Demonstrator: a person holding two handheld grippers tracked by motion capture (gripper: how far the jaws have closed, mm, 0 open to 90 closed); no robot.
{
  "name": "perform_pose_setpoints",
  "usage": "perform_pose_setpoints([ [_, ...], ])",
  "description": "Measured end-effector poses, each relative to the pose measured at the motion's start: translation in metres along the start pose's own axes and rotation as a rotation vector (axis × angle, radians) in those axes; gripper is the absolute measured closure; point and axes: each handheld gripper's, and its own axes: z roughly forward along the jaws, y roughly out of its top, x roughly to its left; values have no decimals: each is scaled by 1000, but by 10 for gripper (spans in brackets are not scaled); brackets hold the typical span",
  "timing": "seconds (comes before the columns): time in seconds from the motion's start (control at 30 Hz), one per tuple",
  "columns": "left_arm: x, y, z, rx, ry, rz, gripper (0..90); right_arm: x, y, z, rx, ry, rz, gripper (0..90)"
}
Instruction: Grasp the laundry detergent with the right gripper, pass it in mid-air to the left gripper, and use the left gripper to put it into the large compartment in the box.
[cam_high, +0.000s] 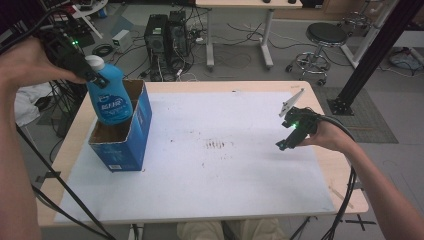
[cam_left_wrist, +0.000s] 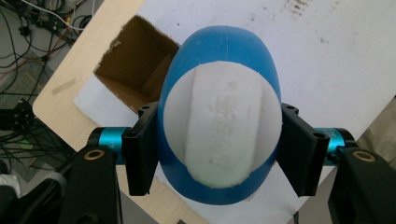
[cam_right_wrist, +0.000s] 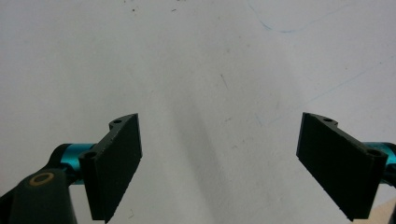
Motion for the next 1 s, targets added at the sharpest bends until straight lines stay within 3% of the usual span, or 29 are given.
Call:
perform_pose_setpoints([
  [0.2,2,-5,11,8,-6,2,377,0,0,1,6,-1,2,134],
  [0.67,0,-18,69,98,-32,17,377,2,-1,7,18,2,2,134],
  [1.0,-1,-30,99,115,-46,38,377,2,-5,9,24,-2,8,134],
])
